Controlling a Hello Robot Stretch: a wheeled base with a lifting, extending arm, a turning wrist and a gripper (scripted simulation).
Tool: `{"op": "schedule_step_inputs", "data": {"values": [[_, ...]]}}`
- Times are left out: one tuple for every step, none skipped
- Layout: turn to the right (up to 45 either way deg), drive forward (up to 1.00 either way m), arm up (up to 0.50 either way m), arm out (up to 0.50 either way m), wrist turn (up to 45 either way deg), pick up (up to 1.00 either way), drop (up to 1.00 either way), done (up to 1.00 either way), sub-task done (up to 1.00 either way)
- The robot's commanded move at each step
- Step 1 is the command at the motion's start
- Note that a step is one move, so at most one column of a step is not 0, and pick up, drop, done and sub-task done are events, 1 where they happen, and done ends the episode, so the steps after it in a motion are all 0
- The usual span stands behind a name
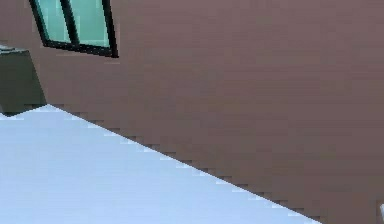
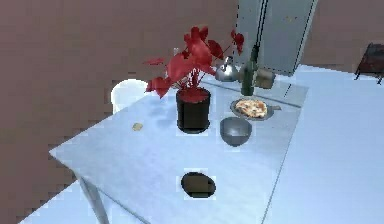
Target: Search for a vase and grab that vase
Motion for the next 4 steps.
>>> {"op": "schedule_step_inputs", "data": {"values": [[-45.0,0.00,0.00,0.00,0.0,0.00,0.00,0.00,0.00],[-12.0,0.00,0.00,0.00,0.0,0.00,0.00,0.00,0.00],[0.0,0.25,0.00,0.00,0.0,0.00,0.00,0.00,0.00],[-45.0,0.00,0.00,0.00,0.0,0.00,0.00,0.00,0.00]]}}
